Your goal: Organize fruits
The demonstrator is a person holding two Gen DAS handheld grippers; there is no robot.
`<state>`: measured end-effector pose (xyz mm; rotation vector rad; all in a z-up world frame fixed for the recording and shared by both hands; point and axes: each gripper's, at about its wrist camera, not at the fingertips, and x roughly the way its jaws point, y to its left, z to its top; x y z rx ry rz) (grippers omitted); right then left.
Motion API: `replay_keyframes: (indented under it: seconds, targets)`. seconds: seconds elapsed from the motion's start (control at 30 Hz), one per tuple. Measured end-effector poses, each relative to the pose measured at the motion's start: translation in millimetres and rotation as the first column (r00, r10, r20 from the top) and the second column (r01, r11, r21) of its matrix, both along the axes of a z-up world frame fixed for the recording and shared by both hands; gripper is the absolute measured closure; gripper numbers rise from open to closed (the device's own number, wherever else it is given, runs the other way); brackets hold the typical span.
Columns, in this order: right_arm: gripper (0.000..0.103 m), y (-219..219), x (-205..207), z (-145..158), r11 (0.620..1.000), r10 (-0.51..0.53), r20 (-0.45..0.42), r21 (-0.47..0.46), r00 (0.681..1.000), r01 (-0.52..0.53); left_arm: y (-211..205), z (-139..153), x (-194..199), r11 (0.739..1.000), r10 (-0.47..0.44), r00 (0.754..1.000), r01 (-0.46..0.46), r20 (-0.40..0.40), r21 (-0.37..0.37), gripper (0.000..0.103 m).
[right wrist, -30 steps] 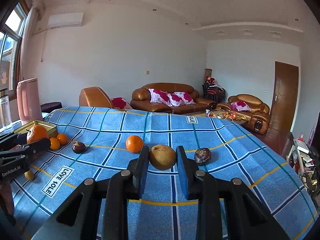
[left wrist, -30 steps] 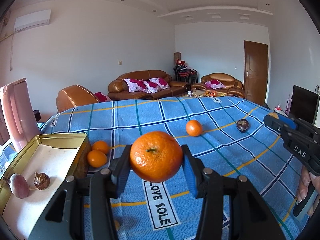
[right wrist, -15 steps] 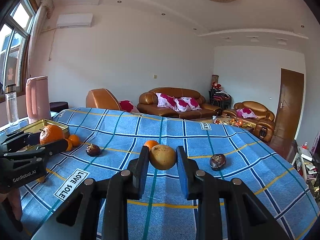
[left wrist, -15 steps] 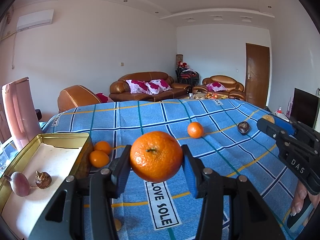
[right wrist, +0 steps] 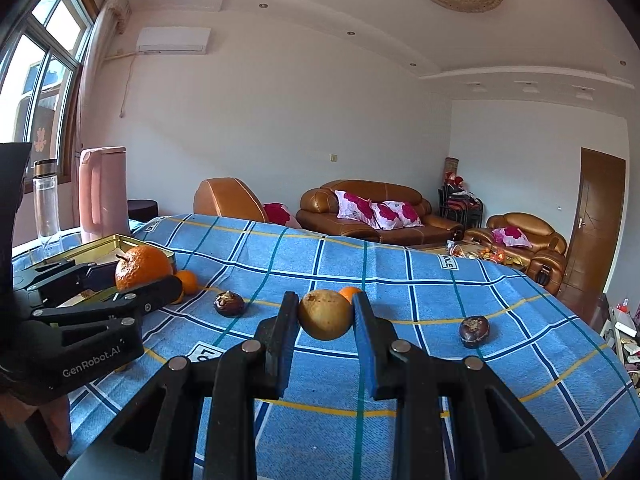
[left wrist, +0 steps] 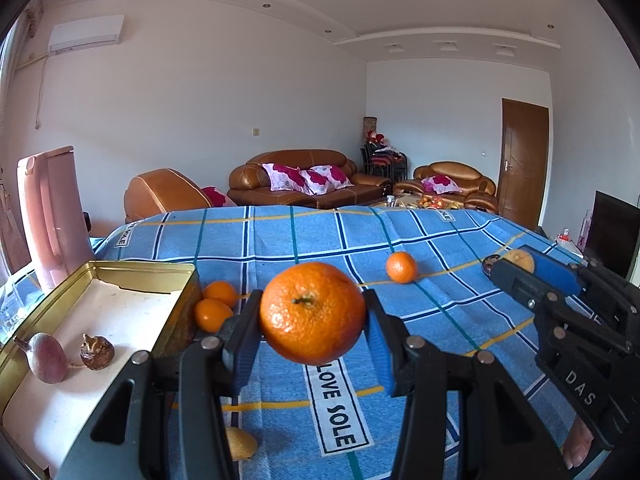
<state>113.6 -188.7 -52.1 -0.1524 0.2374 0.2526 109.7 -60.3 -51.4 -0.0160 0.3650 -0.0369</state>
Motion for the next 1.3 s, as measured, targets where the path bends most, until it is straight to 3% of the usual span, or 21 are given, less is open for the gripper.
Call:
replay_keyframes:
  seconds: [1.3]
  targets:
    - [0.074,94.8,-13.3,-5.5,0.981,0.185,-0.020,-0.059,0.983,-0.186,67.8,-1.3,-25.4,0.995,0.090,0.996,-0.091,-0.023,-0.050,0.054]
